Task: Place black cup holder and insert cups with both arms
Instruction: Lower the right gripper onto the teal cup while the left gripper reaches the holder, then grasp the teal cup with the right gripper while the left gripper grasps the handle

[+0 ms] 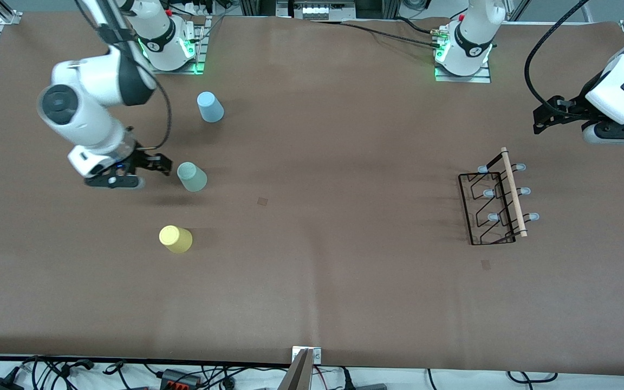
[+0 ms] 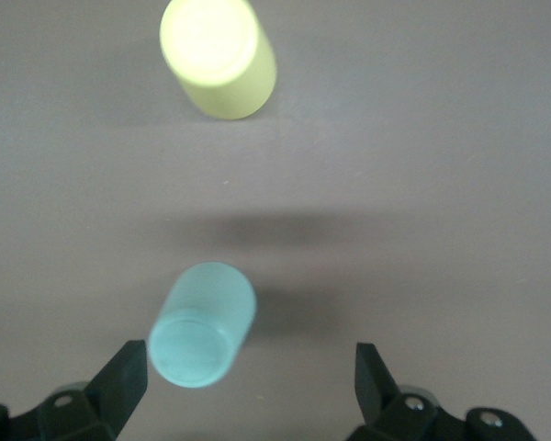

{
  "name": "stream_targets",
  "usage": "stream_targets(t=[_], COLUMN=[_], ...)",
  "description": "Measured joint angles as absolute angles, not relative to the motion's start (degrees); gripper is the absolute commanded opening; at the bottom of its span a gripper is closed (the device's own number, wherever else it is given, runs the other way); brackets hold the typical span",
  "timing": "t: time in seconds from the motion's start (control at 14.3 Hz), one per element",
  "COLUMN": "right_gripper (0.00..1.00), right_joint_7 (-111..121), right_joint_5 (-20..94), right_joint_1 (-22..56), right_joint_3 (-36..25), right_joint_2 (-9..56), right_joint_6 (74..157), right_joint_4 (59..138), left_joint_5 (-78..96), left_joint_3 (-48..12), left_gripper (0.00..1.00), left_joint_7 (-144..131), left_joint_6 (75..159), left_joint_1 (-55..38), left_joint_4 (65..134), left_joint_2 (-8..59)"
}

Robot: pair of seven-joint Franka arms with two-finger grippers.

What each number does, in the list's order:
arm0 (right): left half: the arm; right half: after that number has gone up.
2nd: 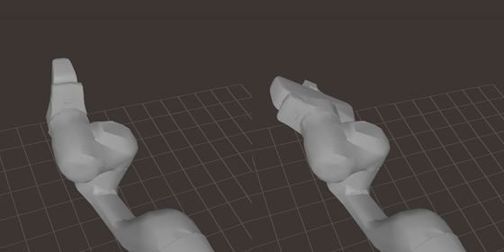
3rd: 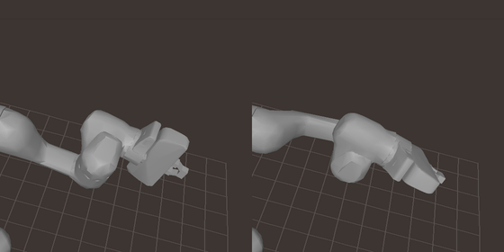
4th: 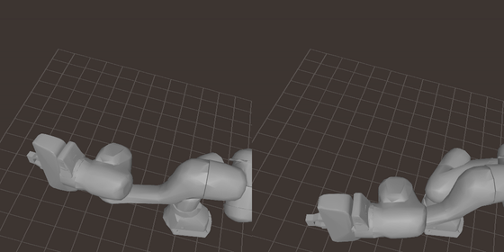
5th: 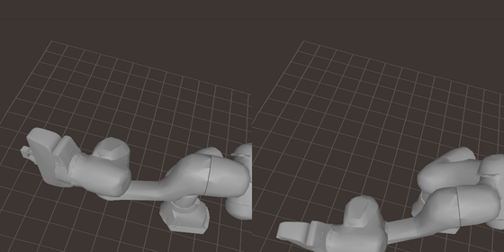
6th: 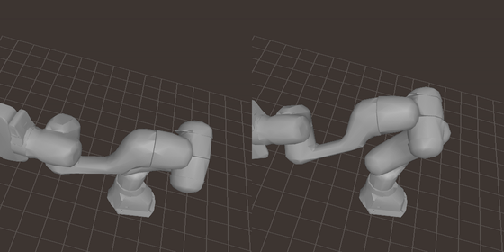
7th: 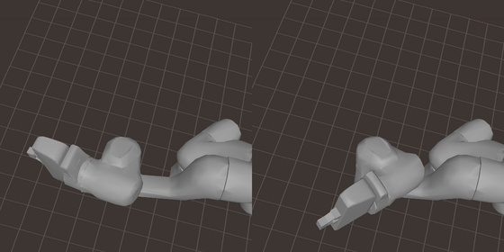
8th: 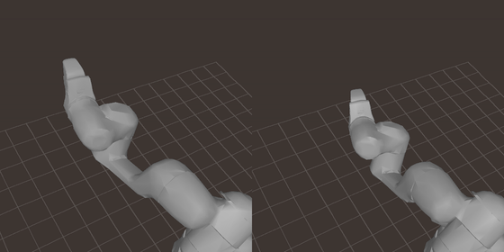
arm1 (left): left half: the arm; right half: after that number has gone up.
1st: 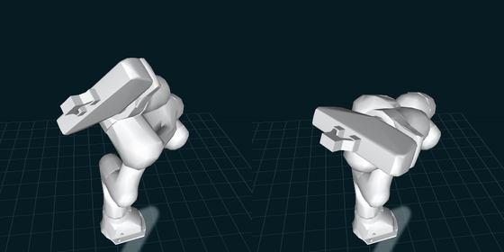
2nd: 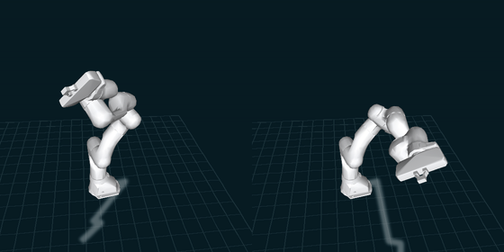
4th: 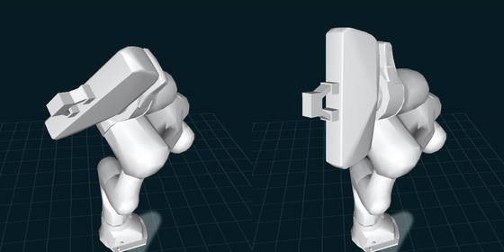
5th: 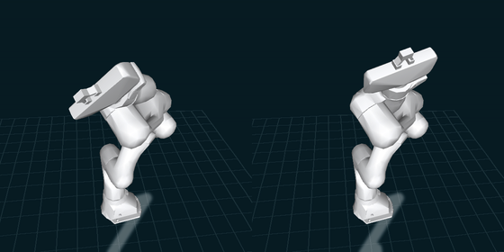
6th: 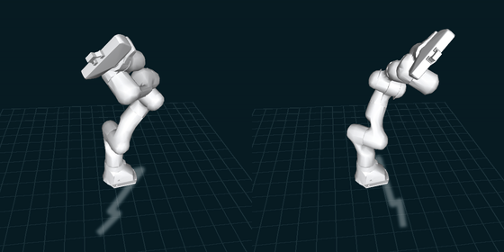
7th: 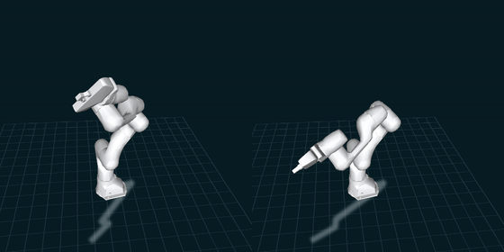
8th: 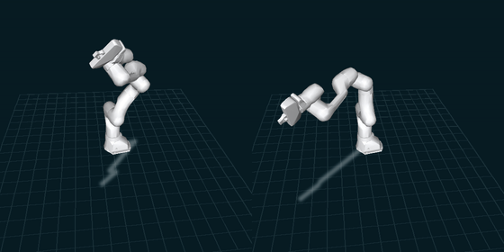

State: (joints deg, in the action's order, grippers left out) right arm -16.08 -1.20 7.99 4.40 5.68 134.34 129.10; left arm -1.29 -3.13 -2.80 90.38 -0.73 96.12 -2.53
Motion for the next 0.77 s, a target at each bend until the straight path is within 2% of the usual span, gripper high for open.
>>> stream_targets(t=[0.42, 0.77], right_gripper=[1.0, 1.0], right_joint_7=[-20.4, -22.0], right_joint_5=[-1.2, -1.2], right_joint_1=[11.0, 11.2], right_joint_3=[4.3, 4.2], right_joint_2=[9.4, 13.8], right_joint_6=[139.6, 143.7], right_joint_4=[130.7, 130.8], left_joint_5=[-1.3, -1.3], left_joint_3=[-3.0, -2.8], left_gripper=[1.0, 1.0], left_joint_7=[-2.8, -2.8], left_joint_6=[85.6, 86.6], left_joint_1=[-0.7, 0.3], left_joint_4=[96.2, 95.8], left_joint_2=[-0.7, 7.2])
